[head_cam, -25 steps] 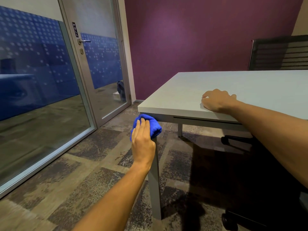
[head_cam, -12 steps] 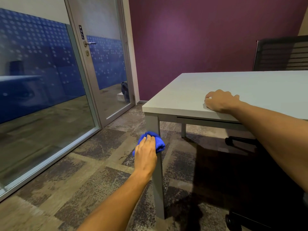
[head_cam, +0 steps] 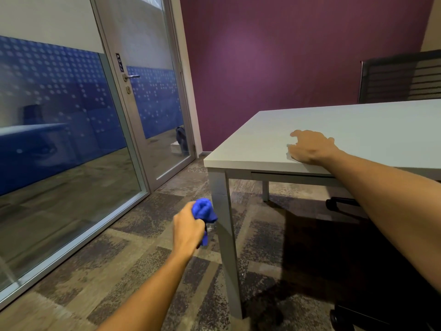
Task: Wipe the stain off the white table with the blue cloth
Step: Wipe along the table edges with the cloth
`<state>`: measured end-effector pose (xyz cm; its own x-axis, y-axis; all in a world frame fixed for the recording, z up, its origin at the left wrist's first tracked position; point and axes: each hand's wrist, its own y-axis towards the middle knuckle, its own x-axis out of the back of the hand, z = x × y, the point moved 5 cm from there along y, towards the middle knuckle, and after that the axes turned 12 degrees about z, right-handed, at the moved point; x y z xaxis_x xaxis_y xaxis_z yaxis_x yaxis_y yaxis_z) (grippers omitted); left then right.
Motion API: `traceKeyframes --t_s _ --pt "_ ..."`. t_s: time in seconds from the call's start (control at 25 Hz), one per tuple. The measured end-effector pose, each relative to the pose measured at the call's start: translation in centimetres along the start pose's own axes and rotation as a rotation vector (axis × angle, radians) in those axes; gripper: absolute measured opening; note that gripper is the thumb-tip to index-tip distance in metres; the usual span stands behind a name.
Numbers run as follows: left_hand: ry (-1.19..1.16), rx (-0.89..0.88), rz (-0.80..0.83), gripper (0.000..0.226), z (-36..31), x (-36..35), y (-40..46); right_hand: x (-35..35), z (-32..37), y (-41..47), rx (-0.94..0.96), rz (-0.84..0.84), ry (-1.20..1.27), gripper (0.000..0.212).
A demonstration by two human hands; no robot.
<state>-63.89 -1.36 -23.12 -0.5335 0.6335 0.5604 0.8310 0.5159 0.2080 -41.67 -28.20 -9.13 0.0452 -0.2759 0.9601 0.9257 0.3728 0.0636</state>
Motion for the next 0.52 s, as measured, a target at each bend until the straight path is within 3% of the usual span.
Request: traceKeyframes --t_s 0.12,0.28,0.4,0.52 --pt "-0.340 0.204 -0.144 0.043 0.8 1.9 0.5 0.7 0.0 -1.0 0.010 -0.117 0.044 0.061" --pt "-0.609 0.297 -0.158 0.035 1.2 2.3 -0.1 0.7 -0.1 -1.7 -0.034 -0.173 0.081 0.059" --pt "-0.695 0.288 -0.123 0.037 0.6 2.4 -0.5 0.8 0.0 -1.8 -0.027 -0.167 0.115 0.074" --pt "-0.577 0.134 -0.092 0.045 -1.9 2.3 0.0 0.6 0.1 -1.8 -0.036 -0.121 0.108 0.088"
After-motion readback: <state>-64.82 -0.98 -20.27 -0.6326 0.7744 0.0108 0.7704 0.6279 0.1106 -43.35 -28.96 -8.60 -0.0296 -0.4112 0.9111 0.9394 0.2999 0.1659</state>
